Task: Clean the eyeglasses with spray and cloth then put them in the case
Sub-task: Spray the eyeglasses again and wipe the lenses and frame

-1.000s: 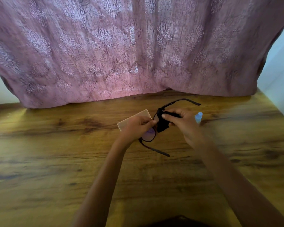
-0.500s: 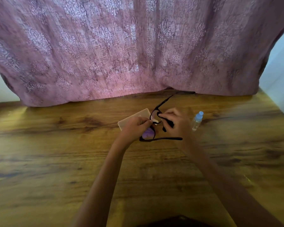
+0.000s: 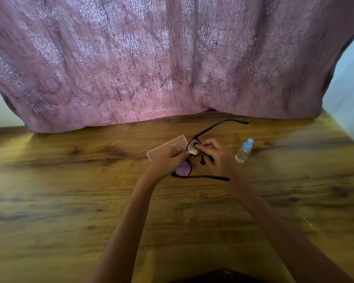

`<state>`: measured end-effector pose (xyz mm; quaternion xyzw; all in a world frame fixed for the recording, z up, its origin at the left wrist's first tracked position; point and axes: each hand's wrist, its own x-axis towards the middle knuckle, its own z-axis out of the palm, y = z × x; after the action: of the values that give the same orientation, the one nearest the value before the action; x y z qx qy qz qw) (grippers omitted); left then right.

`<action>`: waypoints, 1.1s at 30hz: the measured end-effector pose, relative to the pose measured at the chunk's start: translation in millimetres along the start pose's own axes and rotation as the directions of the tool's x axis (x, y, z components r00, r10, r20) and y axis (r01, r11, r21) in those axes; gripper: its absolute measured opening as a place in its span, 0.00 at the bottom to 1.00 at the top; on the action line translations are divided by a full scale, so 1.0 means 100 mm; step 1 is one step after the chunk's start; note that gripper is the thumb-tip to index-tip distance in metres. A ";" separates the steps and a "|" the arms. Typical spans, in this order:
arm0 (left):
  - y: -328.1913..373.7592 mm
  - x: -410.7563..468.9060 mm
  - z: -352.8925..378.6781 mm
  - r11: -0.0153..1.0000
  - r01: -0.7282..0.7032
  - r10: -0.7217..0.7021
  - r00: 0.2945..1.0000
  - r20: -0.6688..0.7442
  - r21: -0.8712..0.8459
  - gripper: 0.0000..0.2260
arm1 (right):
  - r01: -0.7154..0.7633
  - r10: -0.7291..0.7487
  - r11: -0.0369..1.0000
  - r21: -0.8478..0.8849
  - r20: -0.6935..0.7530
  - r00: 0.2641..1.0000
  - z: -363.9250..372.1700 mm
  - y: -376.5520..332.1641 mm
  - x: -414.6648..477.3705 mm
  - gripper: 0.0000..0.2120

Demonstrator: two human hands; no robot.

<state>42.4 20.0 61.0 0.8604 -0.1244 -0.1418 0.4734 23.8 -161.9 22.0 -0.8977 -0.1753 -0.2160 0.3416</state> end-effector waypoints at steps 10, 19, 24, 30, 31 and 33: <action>0.05 -0.04 -0.02 0.999 0.018 -0.018 1.000 -0.007 -0.038 0.13 | 0.064 -0.066 0.997 0.037 0.032 0.997 -0.03 -0.05 -0.02 0.14; 0.07 -0.02 -0.02 0.997 0.008 -0.008 1.000 0.010 0.073 0.12 | 0.098 -0.099 0.994 0.042 0.008 0.995 0.00 -0.13 -0.04 0.16; 0.07 -0.05 -0.02 0.997 0.018 -0.021 0.999 0.038 0.071 0.10 | 0.040 -0.040 0.999 0.024 0.012 0.999 0.03 -0.12 -0.03 0.14; 0.08 -0.08 0.00 0.997 0.001 -0.004 0.999 0.036 0.079 0.10 | -0.101 0.103 0.994 0.036 -0.045 0.994 0.06 -0.12 0.01 0.14; 0.07 -0.08 0.00 0.997 0.005 -0.007 1.000 0.028 0.079 0.11 | -0.107 0.109 0.994 0.034 -0.046 0.993 0.05 -0.13 0.02 0.14; 0.07 -0.07 0.01 0.997 0.017 -0.018 1.000 0.011 0.072 0.11 | -0.083 0.084 0.996 0.038 -0.041 0.996 0.04 -0.15 0.02 0.14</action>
<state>34.8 18.5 67.2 0.8771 -0.1245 -0.1465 0.4400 19.6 -148.2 28.6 -0.8931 -0.1342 -0.2175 0.3701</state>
